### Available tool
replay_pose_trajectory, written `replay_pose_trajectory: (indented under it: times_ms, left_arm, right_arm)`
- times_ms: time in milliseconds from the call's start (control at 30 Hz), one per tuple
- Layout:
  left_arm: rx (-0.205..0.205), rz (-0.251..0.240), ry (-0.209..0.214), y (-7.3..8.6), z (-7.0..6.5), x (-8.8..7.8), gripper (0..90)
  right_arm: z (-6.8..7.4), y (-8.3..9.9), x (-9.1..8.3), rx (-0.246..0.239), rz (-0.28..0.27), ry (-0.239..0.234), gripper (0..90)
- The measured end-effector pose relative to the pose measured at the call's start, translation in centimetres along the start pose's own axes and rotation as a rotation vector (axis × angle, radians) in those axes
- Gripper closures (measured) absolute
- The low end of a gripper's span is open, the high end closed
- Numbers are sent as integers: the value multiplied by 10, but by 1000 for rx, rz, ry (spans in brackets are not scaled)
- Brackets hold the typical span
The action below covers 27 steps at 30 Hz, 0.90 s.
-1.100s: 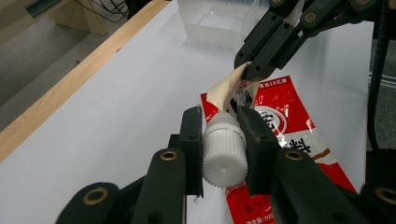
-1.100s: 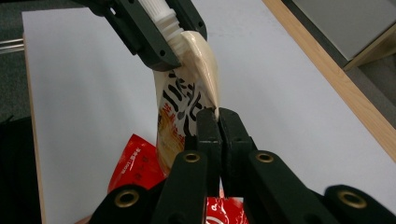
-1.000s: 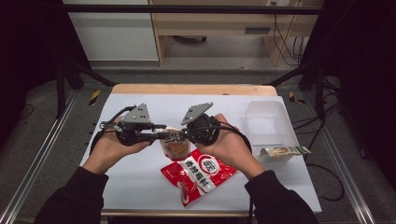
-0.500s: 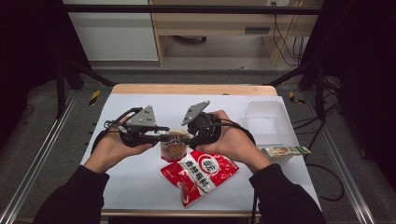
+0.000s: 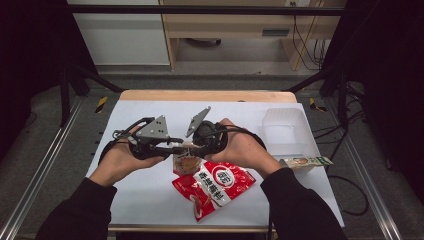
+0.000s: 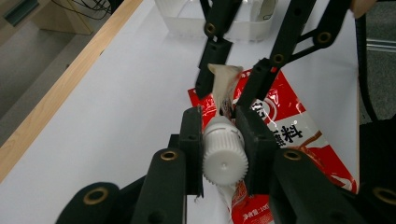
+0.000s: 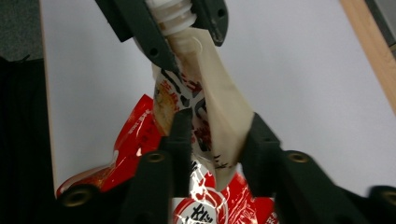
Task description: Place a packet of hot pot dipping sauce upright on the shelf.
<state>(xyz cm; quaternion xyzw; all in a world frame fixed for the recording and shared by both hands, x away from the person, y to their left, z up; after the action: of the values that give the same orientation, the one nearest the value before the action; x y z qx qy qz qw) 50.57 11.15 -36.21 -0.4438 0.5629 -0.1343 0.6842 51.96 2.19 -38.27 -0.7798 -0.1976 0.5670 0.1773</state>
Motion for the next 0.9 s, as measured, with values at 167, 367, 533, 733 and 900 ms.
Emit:
replay_pose_trajectory:
  times_ms: [167, 367, 533, 733, 900]
  left_arm:
    - [-15, -12, 1, 1, 0, 1, 728]
    - [-88, -98, 9, -1, 5, -2, 582]
    - [-102, -116, -2, 5, 7, -3, 417]
    - [-149, -118, -17, 17, 12, -2, 288]
    - [-187, -116, -34, 31, 18, -1, 228]
  right_arm:
    - [0, 0, -1, 8, 14, -7, 868]
    - [-5, 0, -8, -9, 29, 37, 882]
    - [-16, 7, -18, -4, 39, 64, 882]
    - [-29, 20, -33, 2, 45, 98, 882]
    - [-37, 32, -47, 19, 48, 128, 882]
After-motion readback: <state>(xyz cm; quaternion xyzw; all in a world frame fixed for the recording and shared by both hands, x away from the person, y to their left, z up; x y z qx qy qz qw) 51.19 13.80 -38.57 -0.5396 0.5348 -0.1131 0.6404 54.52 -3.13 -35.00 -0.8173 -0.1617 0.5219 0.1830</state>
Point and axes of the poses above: each handheld gripper's, and its own axes: x roughly forward along the jaws, y roughly out of its underside, z roughly to its left, the point moved 9 cm from there along x, roughly forward along the jaws, and after that the axes turned 15 degrees about -x, right-handed, at the moved point
